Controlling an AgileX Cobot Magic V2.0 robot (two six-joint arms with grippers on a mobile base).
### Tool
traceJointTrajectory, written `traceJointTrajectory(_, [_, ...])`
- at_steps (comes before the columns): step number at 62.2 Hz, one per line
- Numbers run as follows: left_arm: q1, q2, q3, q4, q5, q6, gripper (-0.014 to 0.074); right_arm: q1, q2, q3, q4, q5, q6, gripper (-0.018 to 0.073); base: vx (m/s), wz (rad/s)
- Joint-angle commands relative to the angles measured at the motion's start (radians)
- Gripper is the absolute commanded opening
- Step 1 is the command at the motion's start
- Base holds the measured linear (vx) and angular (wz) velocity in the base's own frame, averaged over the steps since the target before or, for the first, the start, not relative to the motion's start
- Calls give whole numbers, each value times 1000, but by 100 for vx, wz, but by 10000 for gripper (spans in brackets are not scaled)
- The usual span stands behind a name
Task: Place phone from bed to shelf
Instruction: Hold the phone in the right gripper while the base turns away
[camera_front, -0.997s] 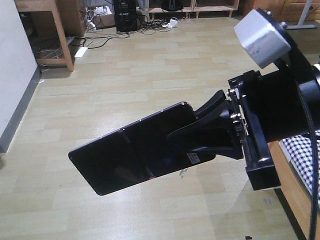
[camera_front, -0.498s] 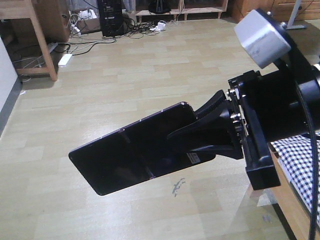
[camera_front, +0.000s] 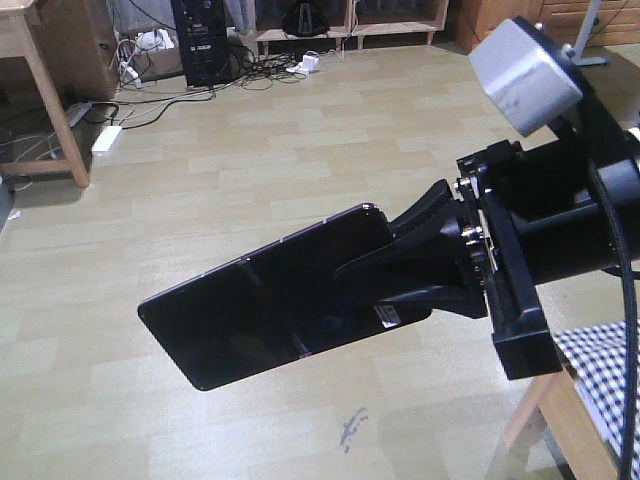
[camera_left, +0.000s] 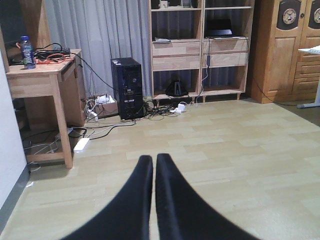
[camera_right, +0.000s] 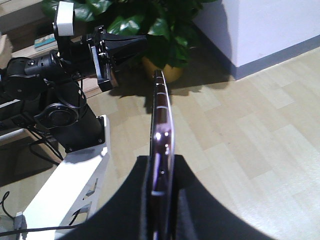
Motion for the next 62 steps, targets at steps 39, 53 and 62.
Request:
traceJointTrajectory(39, [-4,-6,-25,-10,-72,-9,1,-3,-25,-28,83,46,-7,-2,40,-5])
traceJointTrajectory(53, [-4,-6,-25,-10,-72,-9,1,-3,-25,-28,83,46,-7,-2,41,-14])
traceJointTrajectory(62, [-4,-6,-25,-10,-72,-9,1,-3,-25,-28,83,46,-7,-2,40,-19])
